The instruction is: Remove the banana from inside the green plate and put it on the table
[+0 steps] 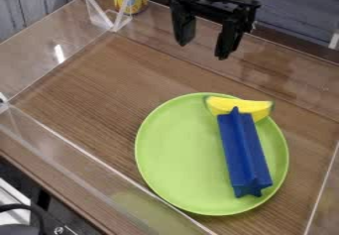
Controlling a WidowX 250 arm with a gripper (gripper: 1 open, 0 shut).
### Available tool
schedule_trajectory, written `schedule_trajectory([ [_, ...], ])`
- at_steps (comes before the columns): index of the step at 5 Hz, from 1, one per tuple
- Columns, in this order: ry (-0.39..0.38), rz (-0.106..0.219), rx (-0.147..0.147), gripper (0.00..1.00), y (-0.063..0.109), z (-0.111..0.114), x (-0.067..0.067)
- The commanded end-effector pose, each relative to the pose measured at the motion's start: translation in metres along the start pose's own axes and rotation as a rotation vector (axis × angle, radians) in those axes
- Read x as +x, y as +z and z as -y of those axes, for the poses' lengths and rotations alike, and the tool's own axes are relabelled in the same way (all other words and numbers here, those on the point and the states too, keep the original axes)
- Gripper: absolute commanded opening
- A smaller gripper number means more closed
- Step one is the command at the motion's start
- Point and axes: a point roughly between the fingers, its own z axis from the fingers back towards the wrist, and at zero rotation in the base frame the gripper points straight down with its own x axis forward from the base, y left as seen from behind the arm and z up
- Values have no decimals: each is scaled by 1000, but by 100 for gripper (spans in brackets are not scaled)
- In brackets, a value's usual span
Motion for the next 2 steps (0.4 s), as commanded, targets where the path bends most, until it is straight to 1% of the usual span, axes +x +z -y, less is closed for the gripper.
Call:
schedule_trajectory([
  [1,47,-7,-9,100,-10,7,-2],
  [2,187,16,-35,100,-26,16,-1],
])
